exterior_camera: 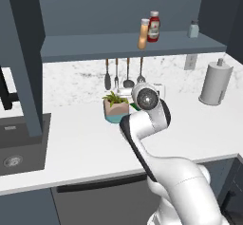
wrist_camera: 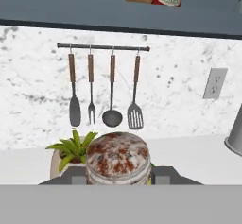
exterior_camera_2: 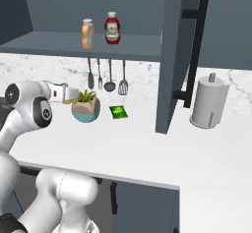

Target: Put the shaker and condiment bottle from the counter next to their counterparts in the cabinet.

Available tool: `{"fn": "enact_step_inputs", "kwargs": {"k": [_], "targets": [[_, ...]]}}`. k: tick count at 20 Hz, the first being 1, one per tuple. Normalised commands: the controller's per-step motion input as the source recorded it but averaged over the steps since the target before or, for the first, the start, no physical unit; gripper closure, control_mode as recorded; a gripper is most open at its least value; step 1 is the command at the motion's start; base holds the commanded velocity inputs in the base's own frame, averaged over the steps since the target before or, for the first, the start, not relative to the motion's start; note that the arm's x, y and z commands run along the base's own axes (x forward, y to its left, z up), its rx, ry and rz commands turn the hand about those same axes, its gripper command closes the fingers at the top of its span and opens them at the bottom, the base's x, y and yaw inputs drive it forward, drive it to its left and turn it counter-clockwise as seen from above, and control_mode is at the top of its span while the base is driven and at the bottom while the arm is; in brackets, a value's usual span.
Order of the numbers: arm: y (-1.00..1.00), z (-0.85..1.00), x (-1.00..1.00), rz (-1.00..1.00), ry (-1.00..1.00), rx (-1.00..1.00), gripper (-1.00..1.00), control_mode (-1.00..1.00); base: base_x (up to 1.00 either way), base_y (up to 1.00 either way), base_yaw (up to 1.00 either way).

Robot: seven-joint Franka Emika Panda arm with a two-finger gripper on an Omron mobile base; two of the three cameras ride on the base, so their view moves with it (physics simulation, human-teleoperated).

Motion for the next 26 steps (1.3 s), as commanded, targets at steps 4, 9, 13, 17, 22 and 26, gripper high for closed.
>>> {"fn": "enact_step_inputs", "kwargs": {"k": [4, 9, 13, 17, 22, 26], "targets": [[-0.52, 0.55, 0.00, -0.30, -0.07, 0.00, 1.00, -1.00, 0.00, 0.00, 0.00], [-0.44, 0.49, -0.05, -0.28, -0.07, 0.00, 1.00, -1.00, 0.00, 0.00, 0.00], [-0.36, 0.46, -0.11, -0.25, -0.08, 0.00, 1.00, -1.00, 0.00, 0.00, 0.00], [-0.46, 0.40, -0.10, -0.21, -0.06, 0.00, 1.00, -1.00, 0.00, 0.00, 0.00], [-0.75, 0.37, -0.03, -0.10, -0.02, 0.05, 1.00, -1.00, 0.00, 0.00, 0.00], [-0.76, 0.32, 0.00, 0.00, 0.00, 0.12, 1.00, -1.00, 0.00, 0.00, 0.00]]}}
